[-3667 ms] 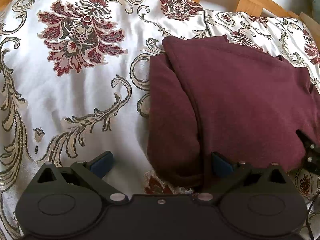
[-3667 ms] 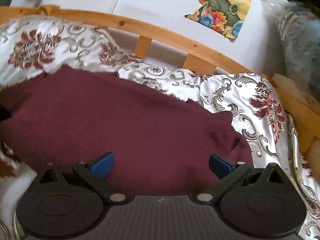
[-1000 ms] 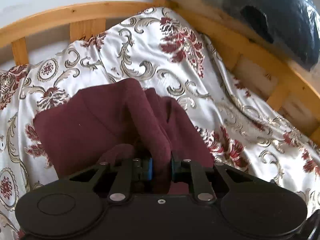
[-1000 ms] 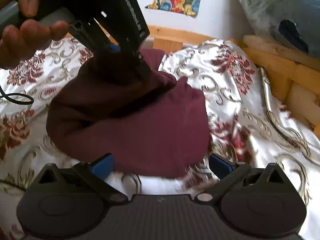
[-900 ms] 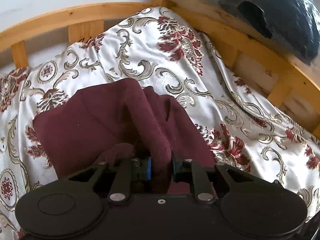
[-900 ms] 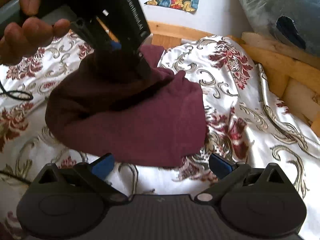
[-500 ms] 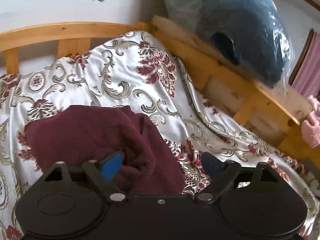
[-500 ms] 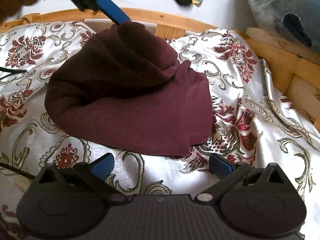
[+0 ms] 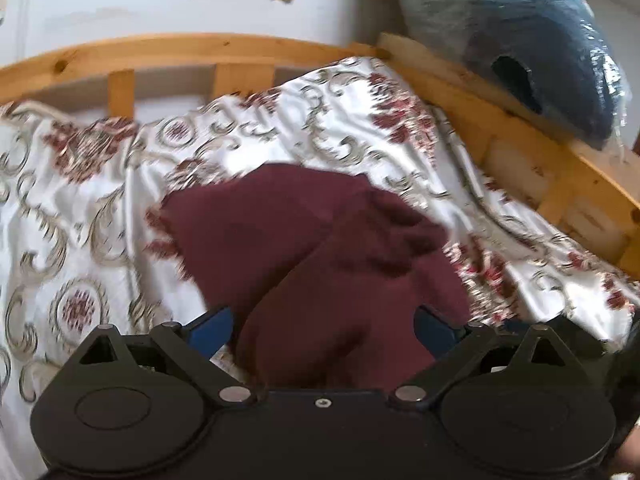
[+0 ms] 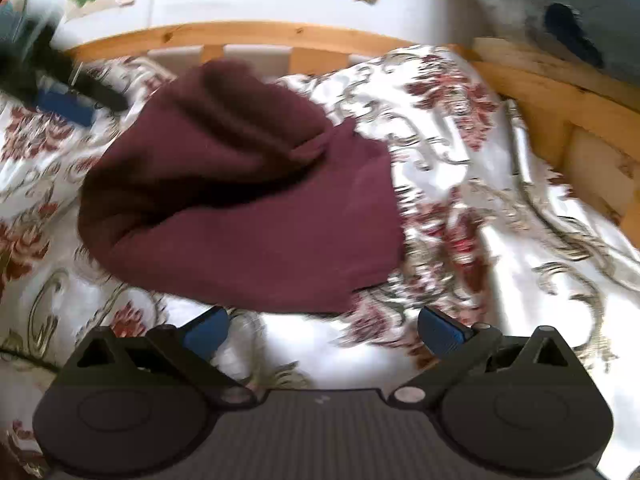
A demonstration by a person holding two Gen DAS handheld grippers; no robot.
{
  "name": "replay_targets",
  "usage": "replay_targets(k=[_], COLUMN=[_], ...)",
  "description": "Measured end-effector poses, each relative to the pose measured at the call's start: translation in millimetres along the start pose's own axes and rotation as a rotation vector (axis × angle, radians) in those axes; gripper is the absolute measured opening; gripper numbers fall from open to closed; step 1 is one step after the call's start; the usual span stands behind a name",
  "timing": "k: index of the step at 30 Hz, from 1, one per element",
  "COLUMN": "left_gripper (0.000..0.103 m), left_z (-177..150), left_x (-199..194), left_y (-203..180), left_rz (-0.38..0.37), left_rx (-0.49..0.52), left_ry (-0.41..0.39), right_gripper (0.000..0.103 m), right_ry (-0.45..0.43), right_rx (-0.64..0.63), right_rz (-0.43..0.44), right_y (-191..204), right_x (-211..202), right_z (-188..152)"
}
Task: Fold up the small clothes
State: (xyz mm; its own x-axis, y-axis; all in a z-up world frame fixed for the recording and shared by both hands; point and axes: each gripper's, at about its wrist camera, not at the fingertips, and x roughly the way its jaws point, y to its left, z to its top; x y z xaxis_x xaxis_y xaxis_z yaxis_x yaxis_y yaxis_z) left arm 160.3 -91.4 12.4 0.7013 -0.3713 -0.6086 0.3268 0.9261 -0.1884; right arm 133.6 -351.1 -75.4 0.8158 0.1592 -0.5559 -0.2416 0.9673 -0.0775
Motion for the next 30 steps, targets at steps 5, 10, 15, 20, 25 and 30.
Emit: replay_targets(k=[5, 10, 15, 20, 25, 30], left_gripper=[0.098, 0.09, 0.067, 0.061, 0.061, 0.061], left_z=[-14.7, -19.3, -23.2, -28.9, -31.4, -32.0], left_x=[9.7, 13.0, 18.4, 19.7, 18.1, 19.3], left_y=[4.9, -3.3, -5.2, -9.9, -14.1, -13.9], left_rz=[0.051, 0.051, 0.006, -0.023, -0.047, -0.06], left_rx=[0.046, 0.119, 0.124, 0.146, 0.174, 0.168], left_ry=[-0.011, -0.057, -0.064, -0.061, -0.059, -0.053], right_gripper=[0.103, 0.103, 0.103, 0.093, 0.073, 0.055], right_ry=[-0.058, -0.127, -0.134, -0.052, 0.035, 0.085], right_rx=[0.121, 0.33, 0.413, 0.363, 0.344, 0.33], right_rz=[0.011, 0.118, 0.247, 0.367, 0.377, 0.347], right_y=[-31.8, -67.6, -76.6, -78.8, -72.2, -68.2], right_x=[-14.0, -8.5, 25.8, 71.0, 102.4, 111.8], right_z=[24.0, 65.5, 103.2, 141.7, 154.4, 144.3])
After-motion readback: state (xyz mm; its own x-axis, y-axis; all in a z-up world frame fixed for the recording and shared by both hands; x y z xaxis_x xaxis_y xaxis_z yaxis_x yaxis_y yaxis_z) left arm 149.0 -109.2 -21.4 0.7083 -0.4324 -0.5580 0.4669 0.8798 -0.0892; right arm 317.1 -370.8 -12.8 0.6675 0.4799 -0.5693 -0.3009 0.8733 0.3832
